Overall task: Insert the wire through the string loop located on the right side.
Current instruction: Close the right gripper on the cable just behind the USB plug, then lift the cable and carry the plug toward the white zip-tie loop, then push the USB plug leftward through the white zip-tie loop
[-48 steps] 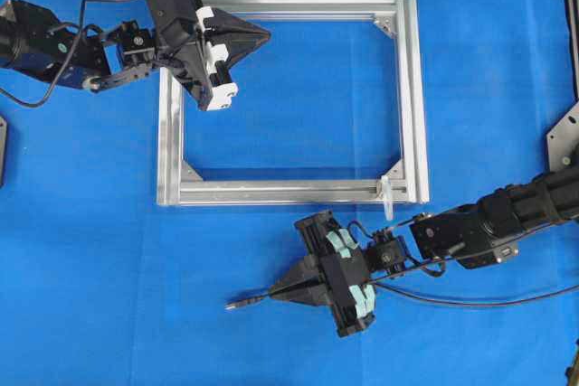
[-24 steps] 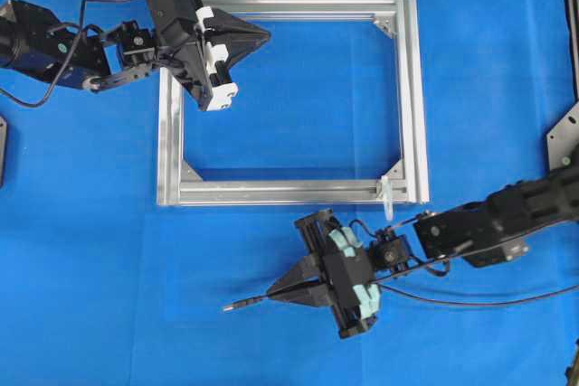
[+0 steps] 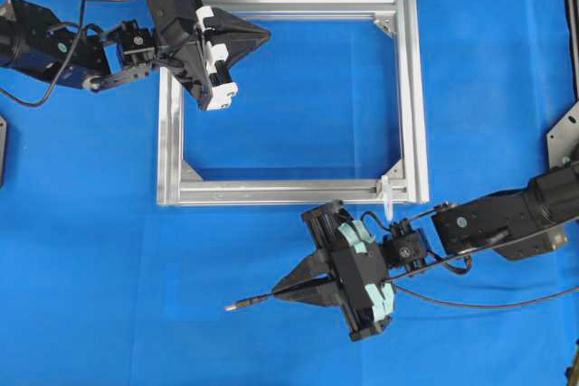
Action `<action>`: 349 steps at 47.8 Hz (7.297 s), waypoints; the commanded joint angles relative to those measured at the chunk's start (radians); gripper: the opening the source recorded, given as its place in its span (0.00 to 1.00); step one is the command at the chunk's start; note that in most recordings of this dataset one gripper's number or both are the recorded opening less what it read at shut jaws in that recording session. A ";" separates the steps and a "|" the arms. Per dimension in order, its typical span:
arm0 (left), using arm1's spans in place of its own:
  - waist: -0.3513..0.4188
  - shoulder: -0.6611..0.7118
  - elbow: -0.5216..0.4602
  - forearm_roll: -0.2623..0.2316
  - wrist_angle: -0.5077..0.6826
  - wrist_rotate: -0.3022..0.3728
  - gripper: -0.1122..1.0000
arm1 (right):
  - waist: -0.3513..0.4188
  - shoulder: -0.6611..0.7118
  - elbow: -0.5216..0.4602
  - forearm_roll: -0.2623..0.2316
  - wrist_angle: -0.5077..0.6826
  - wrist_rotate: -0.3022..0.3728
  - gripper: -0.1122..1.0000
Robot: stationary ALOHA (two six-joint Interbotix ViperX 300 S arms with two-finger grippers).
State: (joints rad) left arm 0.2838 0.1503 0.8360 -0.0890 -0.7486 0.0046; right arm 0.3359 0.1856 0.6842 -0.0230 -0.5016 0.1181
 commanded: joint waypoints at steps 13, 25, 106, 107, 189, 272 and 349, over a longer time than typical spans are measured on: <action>0.003 -0.034 -0.012 0.003 -0.005 0.002 0.10 | 0.000 -0.031 -0.011 0.000 0.000 0.002 0.07; 0.003 -0.035 -0.012 0.003 -0.005 0.002 0.10 | 0.000 -0.031 -0.009 0.000 0.003 0.002 0.07; 0.003 -0.035 -0.015 0.003 -0.006 0.002 0.10 | 0.005 -0.371 0.456 0.091 0.002 0.015 0.07; 0.003 -0.035 -0.015 0.003 -0.006 0.002 0.10 | 0.005 -0.379 0.462 0.092 0.003 0.015 0.07; 0.002 -0.037 -0.017 0.005 -0.006 0.002 0.10 | -0.149 -0.752 0.744 0.127 0.112 -0.003 0.07; 0.000 -0.037 -0.017 0.005 -0.008 0.002 0.10 | -0.149 -0.752 0.744 0.126 0.112 -0.003 0.07; -0.002 -0.037 -0.017 0.003 -0.012 0.000 0.10 | -0.149 -0.393 0.569 0.127 -0.101 -0.006 0.07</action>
State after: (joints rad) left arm 0.2838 0.1488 0.8360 -0.0874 -0.7501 0.0046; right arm 0.1887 -0.2025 1.2732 0.1043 -0.5921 0.1135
